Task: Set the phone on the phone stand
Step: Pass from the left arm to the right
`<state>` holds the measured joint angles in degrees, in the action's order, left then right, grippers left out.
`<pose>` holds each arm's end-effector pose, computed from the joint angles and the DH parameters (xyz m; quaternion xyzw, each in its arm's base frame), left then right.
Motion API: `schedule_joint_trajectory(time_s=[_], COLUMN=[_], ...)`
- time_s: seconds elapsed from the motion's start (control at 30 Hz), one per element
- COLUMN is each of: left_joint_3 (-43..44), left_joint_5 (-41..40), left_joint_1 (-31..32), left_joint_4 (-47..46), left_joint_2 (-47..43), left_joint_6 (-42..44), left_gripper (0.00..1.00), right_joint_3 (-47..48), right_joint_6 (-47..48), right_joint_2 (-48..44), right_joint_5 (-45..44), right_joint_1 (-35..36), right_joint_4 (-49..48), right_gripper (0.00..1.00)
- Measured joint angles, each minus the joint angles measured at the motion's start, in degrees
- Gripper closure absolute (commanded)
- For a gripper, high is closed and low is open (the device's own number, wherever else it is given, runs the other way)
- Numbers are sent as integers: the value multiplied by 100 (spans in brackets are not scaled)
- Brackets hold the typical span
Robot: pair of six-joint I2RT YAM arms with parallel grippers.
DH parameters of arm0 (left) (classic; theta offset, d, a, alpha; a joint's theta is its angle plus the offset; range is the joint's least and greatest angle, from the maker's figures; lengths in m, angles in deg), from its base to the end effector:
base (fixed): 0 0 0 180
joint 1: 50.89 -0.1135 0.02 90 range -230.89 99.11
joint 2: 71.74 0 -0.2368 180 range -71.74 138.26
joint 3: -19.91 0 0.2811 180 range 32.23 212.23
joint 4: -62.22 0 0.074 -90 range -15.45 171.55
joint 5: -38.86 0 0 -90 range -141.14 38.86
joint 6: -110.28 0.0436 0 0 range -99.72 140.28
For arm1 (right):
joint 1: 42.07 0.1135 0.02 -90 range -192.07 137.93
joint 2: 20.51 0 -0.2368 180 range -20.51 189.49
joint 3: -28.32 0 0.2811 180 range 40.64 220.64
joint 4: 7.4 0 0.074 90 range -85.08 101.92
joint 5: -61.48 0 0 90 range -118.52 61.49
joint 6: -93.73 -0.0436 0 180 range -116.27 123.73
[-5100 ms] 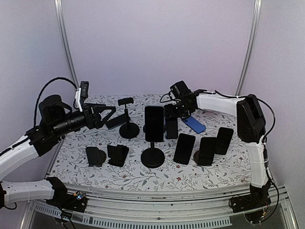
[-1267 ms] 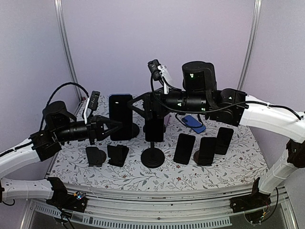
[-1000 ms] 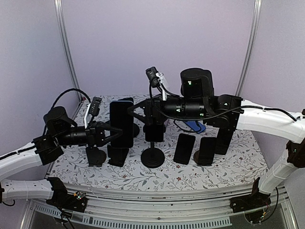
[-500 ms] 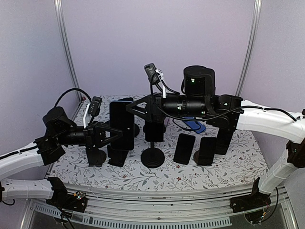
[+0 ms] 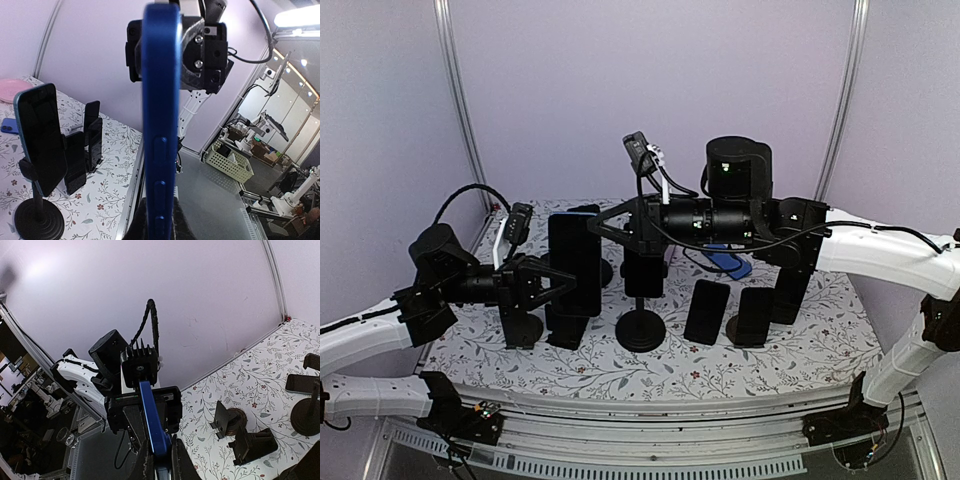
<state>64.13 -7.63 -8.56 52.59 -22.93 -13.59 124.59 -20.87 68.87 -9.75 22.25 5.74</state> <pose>0.1642 -0.1902 0.2785 0.3189 0.6054 -0.6196 0.3846 0.1655 0.3766 0.3715 -0.3519 0.6540 0.5479 0.3850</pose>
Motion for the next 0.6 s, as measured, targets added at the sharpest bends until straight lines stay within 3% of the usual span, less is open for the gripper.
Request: schedule_joint_trajectory(time_s=[0.2,0.27,0.6], left_joint_3=[-2,0,94], left_joint_5=[-59,-109,-330], left_joint_1=[4,4,-232], left_joint_4=[37,39,448], left_joint_2=[-22,-35,-240], left_joint_6=[24,44,234], left_gripper=[62,55,57], right_joint_3=[11,11,11], right_joint_6=[55,107,181], right_joint_2=[50,129,350], right_joint_5=[-2,-9,-111], right_joint_1=[13,20,22], right_joint_4=[-22,11,-2], right_gripper=[98,98,98])
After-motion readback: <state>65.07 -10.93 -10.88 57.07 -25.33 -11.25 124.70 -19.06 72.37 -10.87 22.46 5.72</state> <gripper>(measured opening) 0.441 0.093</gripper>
